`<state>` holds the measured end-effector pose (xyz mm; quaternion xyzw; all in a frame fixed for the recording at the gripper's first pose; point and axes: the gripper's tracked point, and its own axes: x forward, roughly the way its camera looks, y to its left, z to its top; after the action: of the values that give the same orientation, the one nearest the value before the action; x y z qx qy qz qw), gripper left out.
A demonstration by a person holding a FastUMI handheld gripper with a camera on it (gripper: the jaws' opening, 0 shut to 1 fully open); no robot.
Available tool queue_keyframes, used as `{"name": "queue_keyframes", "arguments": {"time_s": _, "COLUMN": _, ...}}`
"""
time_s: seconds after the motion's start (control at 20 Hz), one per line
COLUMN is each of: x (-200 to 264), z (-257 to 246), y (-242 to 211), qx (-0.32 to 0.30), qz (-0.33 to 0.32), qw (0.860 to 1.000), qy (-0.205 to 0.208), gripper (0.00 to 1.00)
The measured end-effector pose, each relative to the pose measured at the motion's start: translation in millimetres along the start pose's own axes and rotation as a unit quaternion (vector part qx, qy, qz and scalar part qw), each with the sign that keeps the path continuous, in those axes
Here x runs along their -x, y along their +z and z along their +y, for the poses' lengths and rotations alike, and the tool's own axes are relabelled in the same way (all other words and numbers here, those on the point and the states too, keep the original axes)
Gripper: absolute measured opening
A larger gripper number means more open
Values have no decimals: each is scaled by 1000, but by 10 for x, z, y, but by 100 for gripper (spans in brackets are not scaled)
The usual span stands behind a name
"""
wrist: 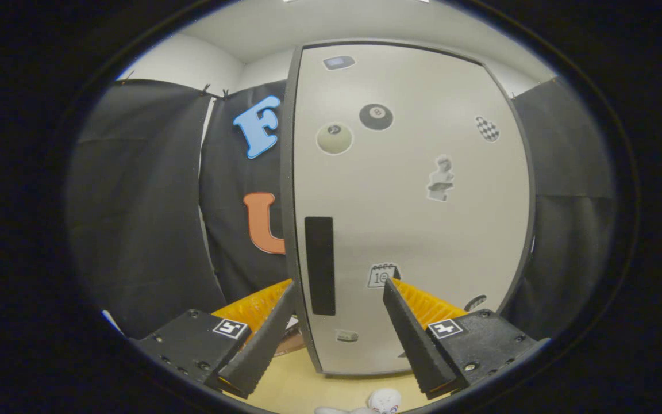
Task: Open the shoe cabinet door, grab the shoes and put them into the shoe cabinet, then close the shoe cabinet door.
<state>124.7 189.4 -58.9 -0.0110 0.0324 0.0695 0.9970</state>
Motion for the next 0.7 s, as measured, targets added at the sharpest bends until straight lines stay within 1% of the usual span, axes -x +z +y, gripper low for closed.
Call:
{"name": "queue_keyframes", "arguments": {"time_s": 0.25, "x": -395, "z": 80, "y": -29, "qx": 6, "qz": 0, "qw": 1000, "qy": -15, "gripper": 99}}
{"name": "queue_keyframes", "arguments": {"time_s": 0.35, "x": -480, "z": 82, "y": -47, "qx": 5, "qz": 2, "qw": 1000, "qy": -21, "gripper": 99}}
{"name": "queue_keyframes", "arguments": {"time_s": 0.6, "x": -599, "z": 111, "y": -79, "qx": 3, "qz": 6, "qw": 999, "qy": -31, "gripper": 92}}
{"name": "queue_keyframes", "arguments": {"time_s": 0.65, "x": -614, "z": 130, "y": -81, "qx": 2, "qz": 6, "qw": 1000, "qy": -30, "gripper": 89}}
{"name": "queue_keyframes", "arguments": {"time_s": 0.7, "x": -629, "z": 119, "y": -77, "qx": 3, "qz": 5, "qw": 999, "qy": -32, "gripper": 88}}
